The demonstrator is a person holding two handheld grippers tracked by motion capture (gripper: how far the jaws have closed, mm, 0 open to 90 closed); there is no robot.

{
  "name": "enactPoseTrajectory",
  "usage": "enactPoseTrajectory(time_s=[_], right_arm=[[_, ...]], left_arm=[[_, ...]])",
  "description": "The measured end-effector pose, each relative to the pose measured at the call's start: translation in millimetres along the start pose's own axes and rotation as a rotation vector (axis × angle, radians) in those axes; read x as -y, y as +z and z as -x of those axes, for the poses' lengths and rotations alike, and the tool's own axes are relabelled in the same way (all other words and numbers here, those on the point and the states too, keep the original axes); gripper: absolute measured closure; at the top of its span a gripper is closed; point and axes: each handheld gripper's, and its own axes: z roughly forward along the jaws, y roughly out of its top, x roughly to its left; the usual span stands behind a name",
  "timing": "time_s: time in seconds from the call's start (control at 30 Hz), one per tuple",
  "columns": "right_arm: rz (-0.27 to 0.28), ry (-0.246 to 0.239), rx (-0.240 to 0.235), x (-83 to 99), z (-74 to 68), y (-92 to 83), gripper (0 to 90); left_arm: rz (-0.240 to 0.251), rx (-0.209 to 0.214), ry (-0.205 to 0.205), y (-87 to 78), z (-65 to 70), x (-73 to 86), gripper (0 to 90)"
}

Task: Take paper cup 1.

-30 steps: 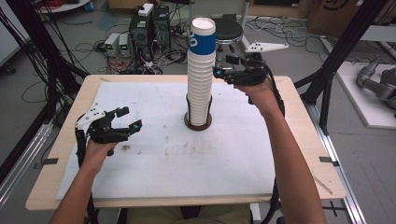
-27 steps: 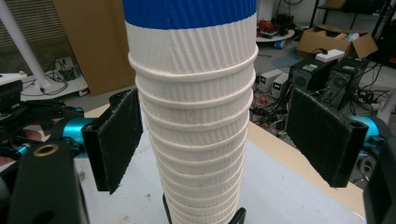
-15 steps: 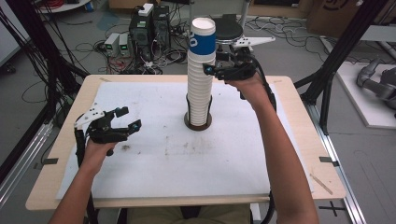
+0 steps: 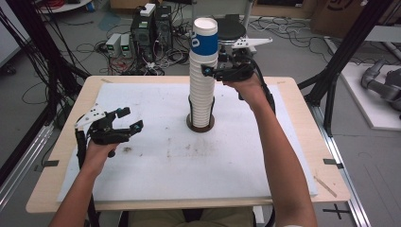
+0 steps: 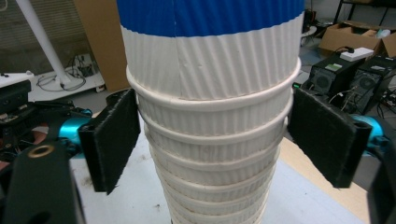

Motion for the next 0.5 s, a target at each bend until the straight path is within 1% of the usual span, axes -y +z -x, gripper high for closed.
enactPoseTrajectory(time_s=[0.13, 0.23, 0.3, 0.33, 0.4, 0.43, 0.47, 0.5], right_arm=[[0.007, 0.003, 0.001, 0.2, 1.3, -0.1, 19.2], [0.004, -0.005, 0.001, -0.3, 0.0, 0.1, 19.3], [0.002, -0.009, 0.002, -0.3, 0.0, -0.5, 19.3], [-0.001, -0.008, 0.001, -0.4, -0.4, -0.9, 19.3], [-0.003, -0.012, 0.001, -0.5, -1.3, -1.5, 19.3], [-0.005, -0.01, 0.004, -0.5, -1.6, -1.9, 19.3], [-0.007, -0.011, 0.006, -0.5, -1.8, -2.3, 19.3], [-0.008, -0.01, 0.007, -0.5, -1.9, -2.5, 19.3]], left_arm=[[0.018, 0.013, -0.013, 1.9, 0.8, -5.0, 15.6], [0.031, 0.022, -0.007, 4.0, 1.6, -16.9, 15.6], [0.027, 0.05, -0.002, 7.0, 1.7, -28.2, 16.0], [0.022, 0.069, 0.007, 10.8, 1.6, -41.1, 16.0], [0.023, 0.087, 0.016, 15.7, 1.7, -55.0, 16.0], [0.023, 0.087, 0.016, 15.7, 1.7, -55.0, 16.0], [0.018, 0.117, 0.024, 22.3, 2.2, -69.5, 15.9], [0.015, 0.126, 0.033, 25.9, 3.0, -77.1, 15.9]])
